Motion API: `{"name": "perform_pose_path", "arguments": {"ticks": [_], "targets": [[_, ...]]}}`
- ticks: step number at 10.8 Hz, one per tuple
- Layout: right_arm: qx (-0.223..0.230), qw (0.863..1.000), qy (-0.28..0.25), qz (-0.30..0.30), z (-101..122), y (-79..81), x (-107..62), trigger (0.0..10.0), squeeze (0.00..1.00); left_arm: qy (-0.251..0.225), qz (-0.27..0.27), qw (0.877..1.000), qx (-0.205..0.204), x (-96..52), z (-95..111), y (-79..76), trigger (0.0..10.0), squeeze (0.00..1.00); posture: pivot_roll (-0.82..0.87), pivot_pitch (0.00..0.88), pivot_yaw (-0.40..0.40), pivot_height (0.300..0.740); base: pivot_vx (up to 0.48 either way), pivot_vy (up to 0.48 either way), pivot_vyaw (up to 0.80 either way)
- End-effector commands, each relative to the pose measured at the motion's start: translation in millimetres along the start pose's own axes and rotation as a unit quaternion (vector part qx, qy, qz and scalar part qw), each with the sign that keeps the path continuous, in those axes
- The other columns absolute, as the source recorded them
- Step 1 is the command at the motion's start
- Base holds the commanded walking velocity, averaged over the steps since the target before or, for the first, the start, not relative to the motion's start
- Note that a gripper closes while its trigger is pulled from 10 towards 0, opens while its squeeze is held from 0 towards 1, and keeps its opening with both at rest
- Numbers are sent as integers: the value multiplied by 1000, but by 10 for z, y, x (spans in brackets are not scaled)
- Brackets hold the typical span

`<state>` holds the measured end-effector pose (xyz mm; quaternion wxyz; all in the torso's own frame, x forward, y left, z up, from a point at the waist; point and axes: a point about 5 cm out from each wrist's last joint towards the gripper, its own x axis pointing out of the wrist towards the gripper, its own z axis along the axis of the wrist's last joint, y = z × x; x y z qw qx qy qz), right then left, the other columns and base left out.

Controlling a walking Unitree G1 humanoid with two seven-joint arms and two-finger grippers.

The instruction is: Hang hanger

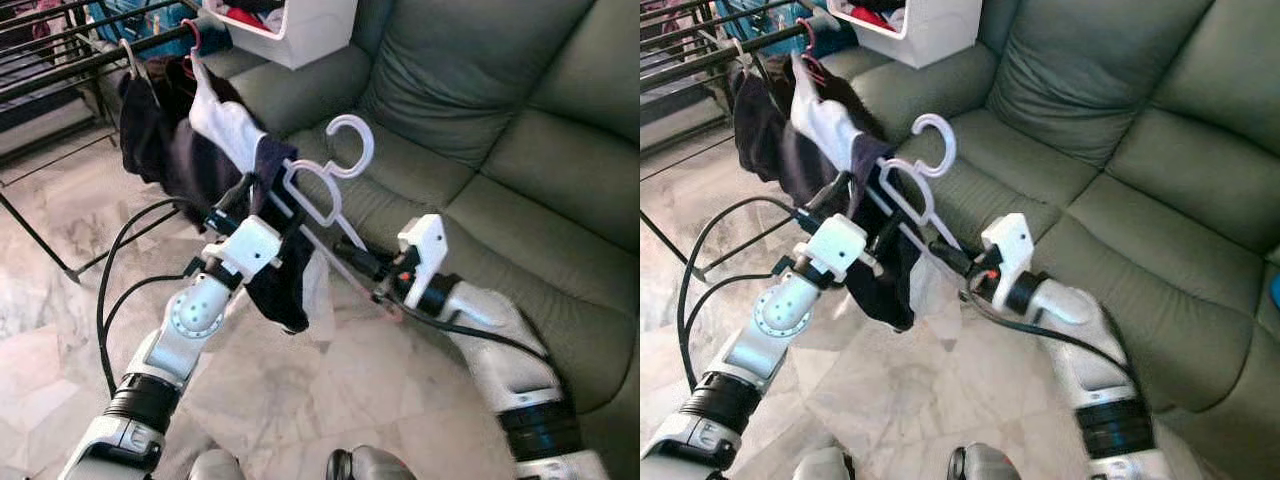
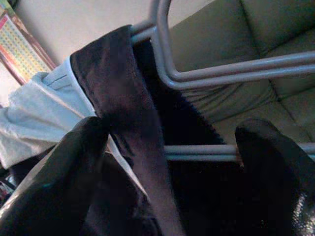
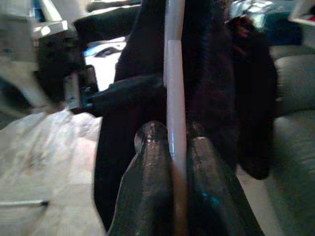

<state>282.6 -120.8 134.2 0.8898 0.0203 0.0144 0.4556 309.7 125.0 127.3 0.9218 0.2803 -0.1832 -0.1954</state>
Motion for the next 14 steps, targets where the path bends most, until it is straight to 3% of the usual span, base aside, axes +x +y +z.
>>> {"name": "perform_pose_path", "arguments": {"ticks": [1, 3, 4, 5, 8, 14], "targets": [[-20, 999, -32, 24, 205, 12, 30, 10000, 0, 8, 9, 1000, 16, 18, -33, 77, 10000, 1000, -53, 48, -74, 740, 0, 0, 0], [-27, 999, -22, 29, 210, -30, -3, 10000, 0, 17, 8, 999, 37, 35, -60, 158, 10000, 1000, -53, 47, -78, 740, 0, 0, 0], [-35, 999, -9, 29, 186, -59, -45, 10000, 0, 33, 1, 999, 40, 28, -101, 219, 10000, 0, -49, 50, -80, 740, 0, 0, 0], [-42, 999, -4, 28, 185, -85, -63, 10000, 0, 37, -5, 999, 40, 8, -131, 253, 0, 0, -49, 53, -81, 740, 0, 0, 0], [-56, 998, 2, 15, 198, -184, -77, 10000, 0, 38, 3, 998, 50, 5, -135, 345, 0, 0, -49, 57, -82, 740, 0, 0, 0], [-75, 997, 9, 14, 179, -217, -85, 10000, 0, 43, 9, 998, 53, 28, -151, 456, 0, 0, -47, 52, -83, 740, 0, 0, 0]]}}
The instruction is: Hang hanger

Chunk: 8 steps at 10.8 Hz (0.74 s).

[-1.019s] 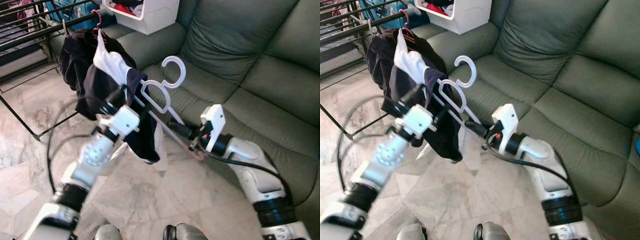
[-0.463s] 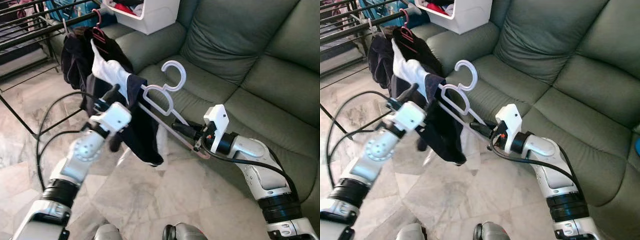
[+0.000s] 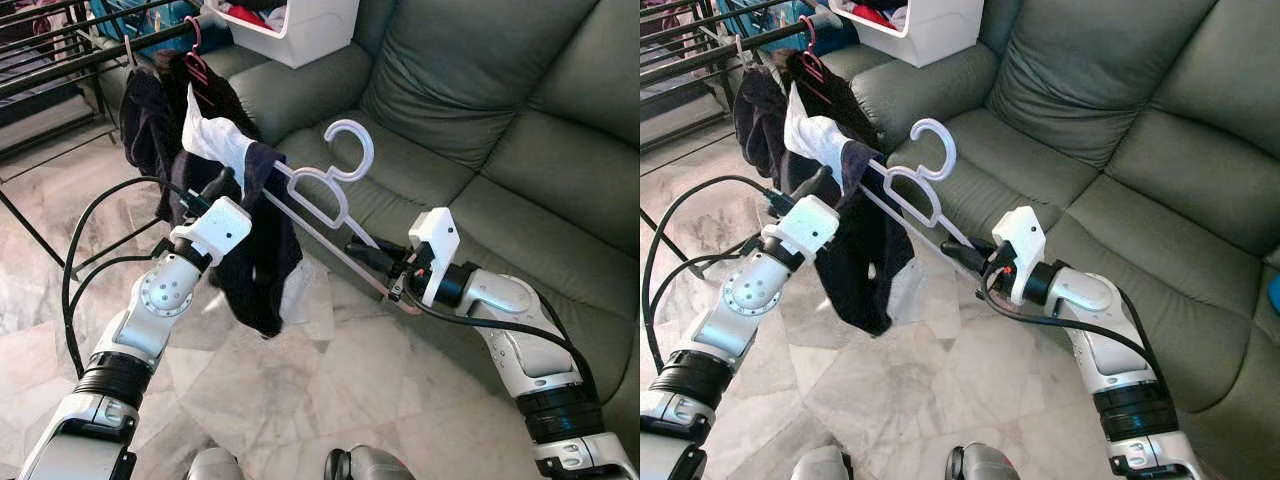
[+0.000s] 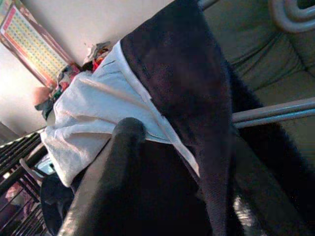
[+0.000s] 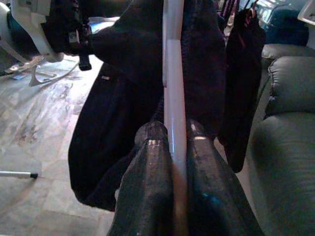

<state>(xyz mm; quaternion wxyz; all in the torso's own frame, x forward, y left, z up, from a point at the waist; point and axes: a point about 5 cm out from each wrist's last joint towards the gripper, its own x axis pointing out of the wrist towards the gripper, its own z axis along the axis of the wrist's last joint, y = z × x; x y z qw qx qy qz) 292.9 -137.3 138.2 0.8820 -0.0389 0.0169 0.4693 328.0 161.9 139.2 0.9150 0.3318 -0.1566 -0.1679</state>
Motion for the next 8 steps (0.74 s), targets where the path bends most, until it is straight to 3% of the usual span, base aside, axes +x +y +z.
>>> {"name": "perform_pose_path", "arguments": {"ticks": [1, 8], "targets": [[-25, 999, -20, -4, 119, -65, -21, 10000, 0, 0, 4, 1000, 4, 32, 9, 68, 0, 0, -47, 50, -83, 740, 0, 0, 0], [-63, 996, -14, -61, 61, -240, -13, 10000, 0, 3, 11, 1000, 12, 15, -15, 181, 0, 0, -39, 49, -89, 740, 0, 0, 0]]}}
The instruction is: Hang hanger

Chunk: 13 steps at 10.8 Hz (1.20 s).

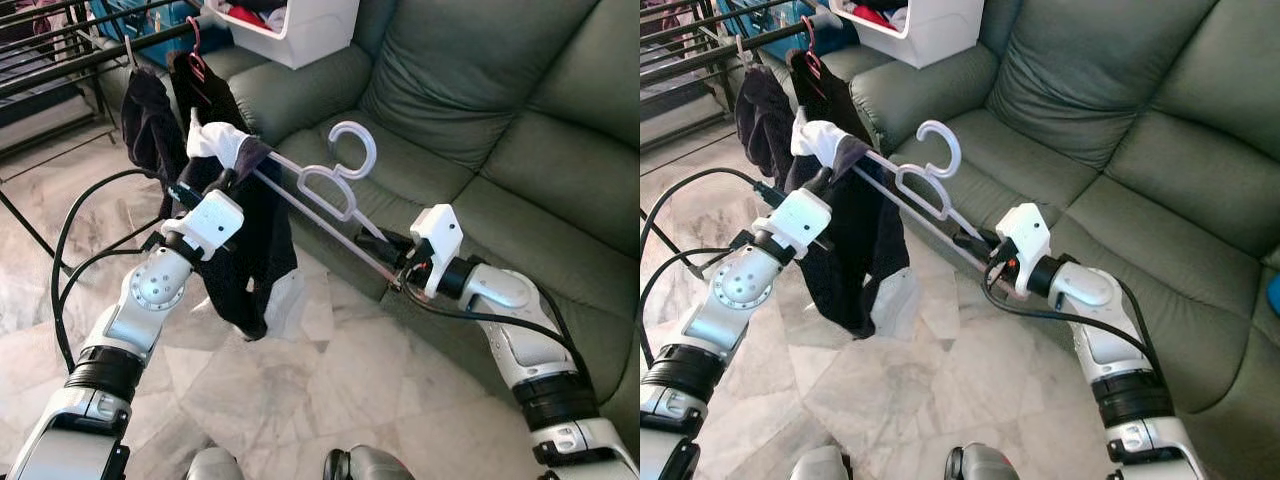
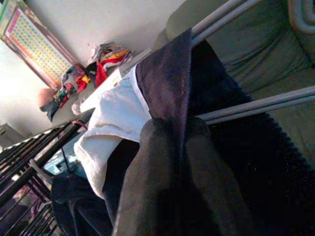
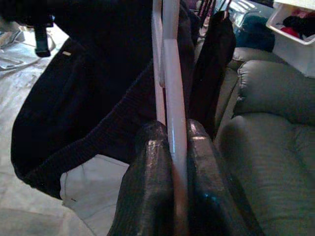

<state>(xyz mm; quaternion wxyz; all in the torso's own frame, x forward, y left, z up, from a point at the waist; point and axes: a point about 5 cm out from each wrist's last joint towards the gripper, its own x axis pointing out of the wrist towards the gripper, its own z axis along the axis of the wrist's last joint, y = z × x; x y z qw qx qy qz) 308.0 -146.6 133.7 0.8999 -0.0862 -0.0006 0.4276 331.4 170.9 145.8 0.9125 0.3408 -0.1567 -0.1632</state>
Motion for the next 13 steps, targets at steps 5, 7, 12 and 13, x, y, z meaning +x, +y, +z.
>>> {"name": "perform_pose_path", "arguments": {"ticks": [5, 7, 12, 13], "targets": [[13, 1000, -9, -22, -42, 4, 37, 10000, 0, -30, 81, 996, -21, 81, 167, 189, 0, 0, -35, 48, -89, 740, 0, 0, 0], [58, 997, 12, -48, -178, 51, 81, 10000, 0, -39, 97, 994, -32, 76, 222, 190, 0, 0, -33, 50, -89, 740, 0, 0, 0], [172, 970, 25, -172, -297, -162, 228, 10000, 0, -74, 34, 993, -90, 12, 405, -76, 0, 0, -23, 61, -87, 740, 0, 0, 0], [173, 969, 19, -178, -250, -204, 289, 10000, 0, -101, -2, 990, -100, 9, 520, -188, 0, 0, -19, 62, -87, 740, 0, 0, 0]]}}
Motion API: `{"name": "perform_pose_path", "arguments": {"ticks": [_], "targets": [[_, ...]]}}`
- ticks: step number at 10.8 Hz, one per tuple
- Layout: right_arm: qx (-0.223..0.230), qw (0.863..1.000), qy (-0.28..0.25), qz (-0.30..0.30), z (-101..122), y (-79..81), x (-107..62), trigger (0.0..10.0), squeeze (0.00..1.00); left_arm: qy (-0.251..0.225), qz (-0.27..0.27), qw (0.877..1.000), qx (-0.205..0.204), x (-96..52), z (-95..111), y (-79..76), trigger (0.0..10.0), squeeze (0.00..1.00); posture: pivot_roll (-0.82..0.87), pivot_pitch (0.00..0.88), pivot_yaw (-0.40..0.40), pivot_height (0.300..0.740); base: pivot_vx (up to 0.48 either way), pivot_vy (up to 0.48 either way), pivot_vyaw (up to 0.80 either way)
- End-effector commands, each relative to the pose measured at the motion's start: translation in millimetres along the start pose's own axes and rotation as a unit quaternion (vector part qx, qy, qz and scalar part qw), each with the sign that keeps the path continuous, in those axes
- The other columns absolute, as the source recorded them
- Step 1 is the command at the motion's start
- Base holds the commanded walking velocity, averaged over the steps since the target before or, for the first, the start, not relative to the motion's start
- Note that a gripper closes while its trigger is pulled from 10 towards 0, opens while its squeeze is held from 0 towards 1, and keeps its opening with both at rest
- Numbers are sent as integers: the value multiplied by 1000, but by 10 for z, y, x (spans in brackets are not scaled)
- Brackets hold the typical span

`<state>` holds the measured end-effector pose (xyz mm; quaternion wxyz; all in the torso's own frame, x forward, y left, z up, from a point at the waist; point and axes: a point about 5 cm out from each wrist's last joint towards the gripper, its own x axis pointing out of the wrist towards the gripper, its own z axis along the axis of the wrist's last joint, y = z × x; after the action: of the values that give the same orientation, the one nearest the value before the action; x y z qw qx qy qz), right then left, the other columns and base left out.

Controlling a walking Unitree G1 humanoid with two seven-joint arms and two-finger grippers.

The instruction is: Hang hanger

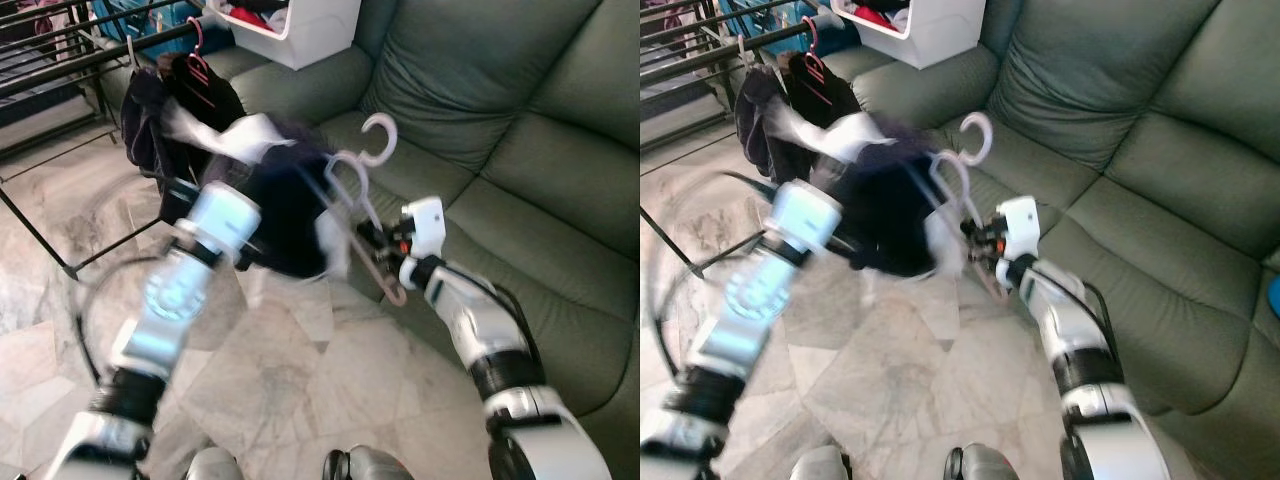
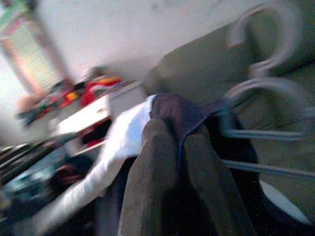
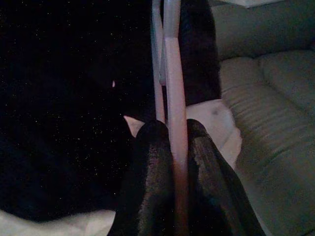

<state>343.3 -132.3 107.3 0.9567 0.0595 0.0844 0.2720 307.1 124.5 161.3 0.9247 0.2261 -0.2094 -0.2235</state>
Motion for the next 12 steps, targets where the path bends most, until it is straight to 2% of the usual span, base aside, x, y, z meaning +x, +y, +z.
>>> {"name": "perform_pose_path", "arguments": {"ticks": [1, 3, 4, 5, 7, 8, 9, 10, 11, 12], "targets": [[8, 1000, -15, -3, 86, -15, 41, 10000, 0, -28, -24, 999, -5, 30, 123, -77, 0, 0, -18, 63, -89, 740, 0, 0, 0], [-20, 998, 0, 67, 76, 167, 110, 10000, 0, -33, -50, 998, 5, 77, 149, -219, 0, 0, -14, 63, -94, 740, 0, 0, 0], [-28, 995, 10, 98, 36, 214, 85, 10000, 0, -30, -47, 998, 6, 100, 150, -217, 0, 0, -20, 64, -96, 740, 0, 0, 0], [-47, 987, 20, 152, -12, 293, 9, 10000, 0, -18, -44, 999, 13, 107, 115, -195, 941, 0, -23, 66, -94, 740, 0, 0, 0], [-54, 976, 17, 211, -6, 377, -78, 10000, 0, -10, -52, 998, 31, 107, 88, -182, 1412, 0, -26, 69, -90, 740, 0, 0, 0], [-75, 968, 21, 239, 2, 399, -143, 10000, 0, -6, -56, 998, 42, 101, 63, -146, 1373, 0, -26, 68, -89, 740, 0, 0, 0], [-86, 966, 22, 245, 19, 392, -169, 10000, 0, 0, -56, 997, 52, 91, 40, -110, 1333, 0, -26, 68, -87, 740, 0, 0, 0], [-108, 969, 10, 222, 69, 325, -165, 10000, 0, 6, -56, 997, 61, 71, 11, -59, 824, 0, -28, 68, -87, 740, 0, 0, 0], [-119, 980, -6, 161, 120, 164, -160, 10000, 0, 13, -49, 996, 71, 29, -16, -7, 157, 0, -25, 69, -88, 740, 0, 0, 0], [-111, 983, -10, 149, 126, 123, -174, 10000, 0, 14, -45, 996, 73, 9, -20, 12, 0, 0, -23, 69, -88, 740, 0, 0, 0]]}}
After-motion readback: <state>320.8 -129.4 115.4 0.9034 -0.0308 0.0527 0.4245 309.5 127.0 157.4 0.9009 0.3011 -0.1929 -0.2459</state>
